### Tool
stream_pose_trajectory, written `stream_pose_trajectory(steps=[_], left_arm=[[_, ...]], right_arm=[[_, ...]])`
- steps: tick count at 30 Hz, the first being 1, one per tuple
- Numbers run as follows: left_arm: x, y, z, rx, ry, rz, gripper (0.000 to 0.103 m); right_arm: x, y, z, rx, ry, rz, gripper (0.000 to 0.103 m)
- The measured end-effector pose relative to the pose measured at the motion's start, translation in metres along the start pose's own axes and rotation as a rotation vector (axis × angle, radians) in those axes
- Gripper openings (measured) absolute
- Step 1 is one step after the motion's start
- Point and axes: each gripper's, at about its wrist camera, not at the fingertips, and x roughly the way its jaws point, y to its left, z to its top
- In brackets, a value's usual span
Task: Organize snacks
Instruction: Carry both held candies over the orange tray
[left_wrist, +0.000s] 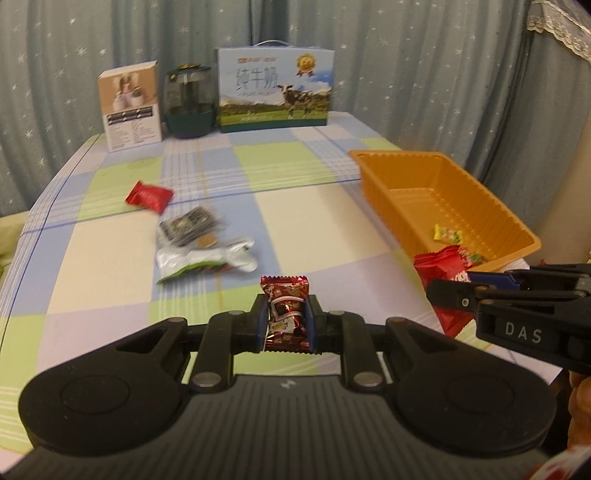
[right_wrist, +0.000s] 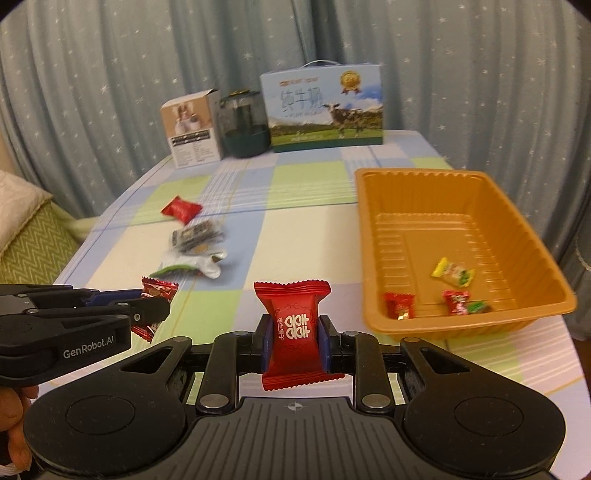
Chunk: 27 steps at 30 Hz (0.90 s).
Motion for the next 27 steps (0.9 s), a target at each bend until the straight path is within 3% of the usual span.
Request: stream_pose_trajectory(steps=[17,27], left_arm=[[0.024,-0.078,0.074,0.082,-0.067,-0.149,0.019],[0.056,-0.117,0.093,0.144,-0.039,-0.219,0.019]], right_arm=[[-0.026,-0.084,0.054,0.131,-0.080,-0.144,0.025],[-0.016,-0.125,0.063,0.177,-0.061,-0.183,0.025]])
